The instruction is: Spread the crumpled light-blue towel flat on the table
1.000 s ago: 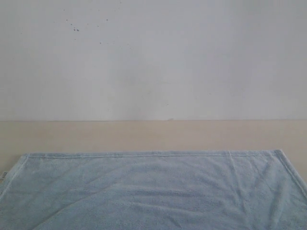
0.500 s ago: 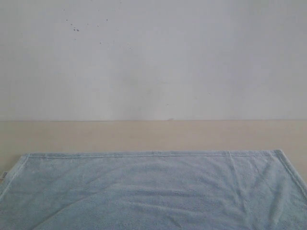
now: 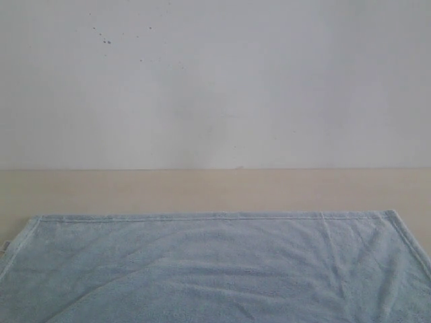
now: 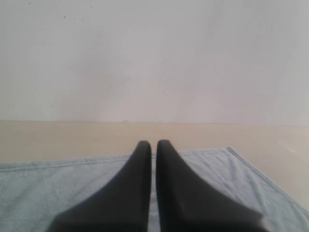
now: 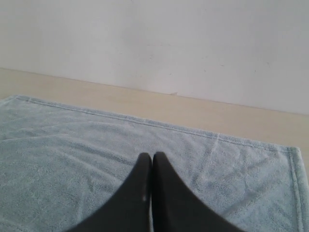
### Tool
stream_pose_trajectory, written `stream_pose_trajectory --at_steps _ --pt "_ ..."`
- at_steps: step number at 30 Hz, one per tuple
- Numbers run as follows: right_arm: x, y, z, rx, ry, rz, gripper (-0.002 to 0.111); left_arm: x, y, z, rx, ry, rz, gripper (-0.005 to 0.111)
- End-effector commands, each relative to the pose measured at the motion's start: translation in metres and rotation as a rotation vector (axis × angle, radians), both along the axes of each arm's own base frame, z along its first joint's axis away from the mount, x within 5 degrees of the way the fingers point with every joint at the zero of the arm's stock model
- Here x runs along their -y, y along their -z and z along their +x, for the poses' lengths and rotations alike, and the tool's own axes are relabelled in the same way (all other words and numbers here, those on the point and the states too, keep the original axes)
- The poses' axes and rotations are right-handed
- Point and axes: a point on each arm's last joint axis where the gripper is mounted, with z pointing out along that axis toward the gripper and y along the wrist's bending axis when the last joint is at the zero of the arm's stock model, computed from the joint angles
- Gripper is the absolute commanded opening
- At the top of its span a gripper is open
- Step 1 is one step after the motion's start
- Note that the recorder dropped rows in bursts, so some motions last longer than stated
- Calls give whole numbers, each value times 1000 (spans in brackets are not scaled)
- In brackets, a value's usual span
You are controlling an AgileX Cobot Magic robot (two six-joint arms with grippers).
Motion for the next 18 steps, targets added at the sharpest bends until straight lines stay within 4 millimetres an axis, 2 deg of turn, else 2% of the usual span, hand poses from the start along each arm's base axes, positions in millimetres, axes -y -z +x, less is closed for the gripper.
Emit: stream_pose_trajectory --at_steps 1,18 --pt "1 -1 0 24 9 -14 0 0 0 0 -1 3 -5 4" --pt "1 -1 0 10 10 11 0 0 0 0 -1 3 -5 4"
